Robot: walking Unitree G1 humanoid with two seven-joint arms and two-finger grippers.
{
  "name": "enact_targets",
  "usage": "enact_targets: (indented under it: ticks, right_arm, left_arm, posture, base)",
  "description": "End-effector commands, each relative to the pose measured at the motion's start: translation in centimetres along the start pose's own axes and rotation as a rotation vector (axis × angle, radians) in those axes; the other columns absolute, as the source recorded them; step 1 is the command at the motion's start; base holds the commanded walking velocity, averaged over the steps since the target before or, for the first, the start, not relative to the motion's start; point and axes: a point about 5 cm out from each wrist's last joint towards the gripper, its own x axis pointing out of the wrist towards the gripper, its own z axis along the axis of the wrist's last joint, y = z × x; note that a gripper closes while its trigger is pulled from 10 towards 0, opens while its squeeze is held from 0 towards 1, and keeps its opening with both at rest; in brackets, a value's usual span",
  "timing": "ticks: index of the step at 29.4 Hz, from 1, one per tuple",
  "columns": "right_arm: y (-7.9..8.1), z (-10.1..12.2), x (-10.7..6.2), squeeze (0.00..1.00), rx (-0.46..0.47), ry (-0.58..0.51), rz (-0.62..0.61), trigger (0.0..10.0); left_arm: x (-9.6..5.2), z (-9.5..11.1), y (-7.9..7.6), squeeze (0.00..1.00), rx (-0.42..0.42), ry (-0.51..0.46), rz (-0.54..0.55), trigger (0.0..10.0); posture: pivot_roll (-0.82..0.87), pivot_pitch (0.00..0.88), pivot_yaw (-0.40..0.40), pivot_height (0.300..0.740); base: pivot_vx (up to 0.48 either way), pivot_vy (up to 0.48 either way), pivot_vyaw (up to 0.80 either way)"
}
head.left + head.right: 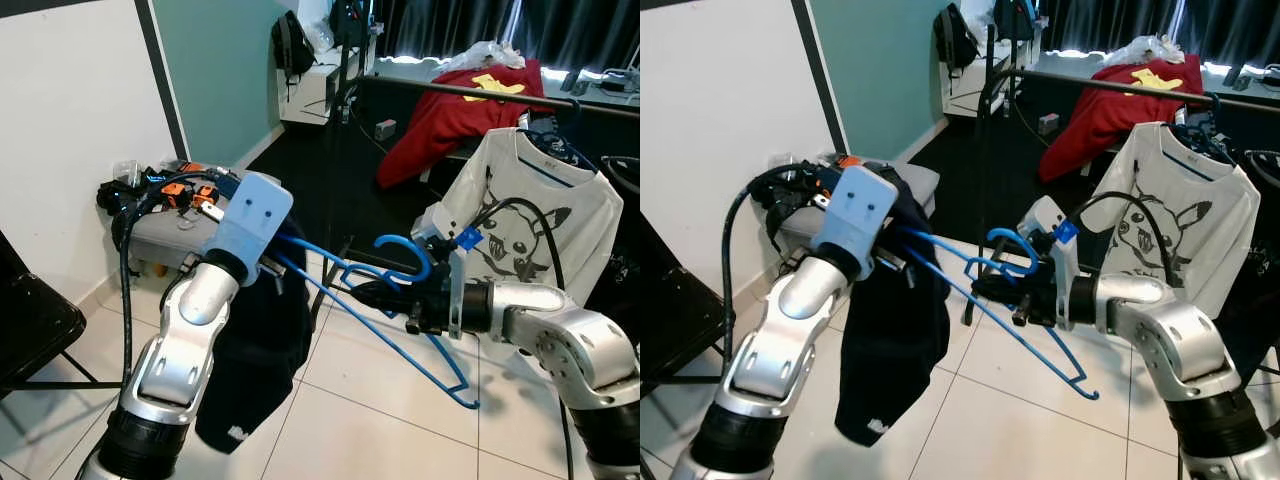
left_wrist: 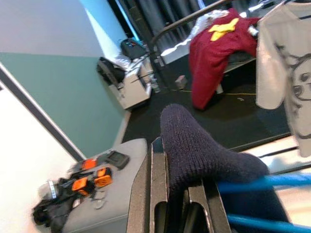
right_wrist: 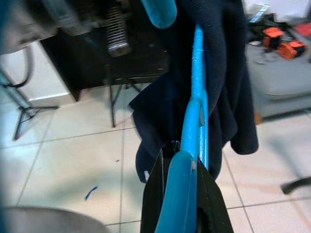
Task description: Hang hanger
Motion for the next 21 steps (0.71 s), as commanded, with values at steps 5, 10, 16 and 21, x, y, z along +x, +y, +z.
enact_targets:
  ticks: [5, 10, 16, 21]
  right_arm:
    - [-0.8, 1.3, 0.0, 0.00, -0.027, -0.051, -0.057, 10.0]
    - [-1.2, 1.4, 0.4, 0.00, -0.021, -0.067, -0.096, 10.0]
    - [-0.7, 1.7, 1.4, 0.00, -0.014, -0.110, -0.070, 10.0]
    - [-0.9, 1.8, 1.6, 0.00, -0.009, -0.129, -0.078, 10.0]
  left_arm:
    - [-0.1, 0.8, -1.6, 0.00, -0.025, -0.035, -0.046, 0.0]
    - [-0.1, 1.2, -1.8, 0.00, -0.068, -0.046, -0.050, 0.0]
    - [-0.1, 4.0, -4.3, 0.00, -0.332, -0.204, -0.213, 10.0]
    - [-0.5, 5.4, -5.1, 0.00, -0.446, -0.288, -0.275, 10.0]
  posture:
    - [-0.07, 0.014, 0.007, 0.740]
    - [-0.07, 0.011, 0.007, 0.740]
    - [-0.06, 0.016, 0.004, 0.740]
    - [-0.06, 0.016, 0.004, 0.740]
  base:
    - [0.000, 0.000, 0.00]
    - [0.000, 0.000, 0.00]
    - [0.000, 0.000, 0.00]
    - [0.000, 0.000, 0.00]
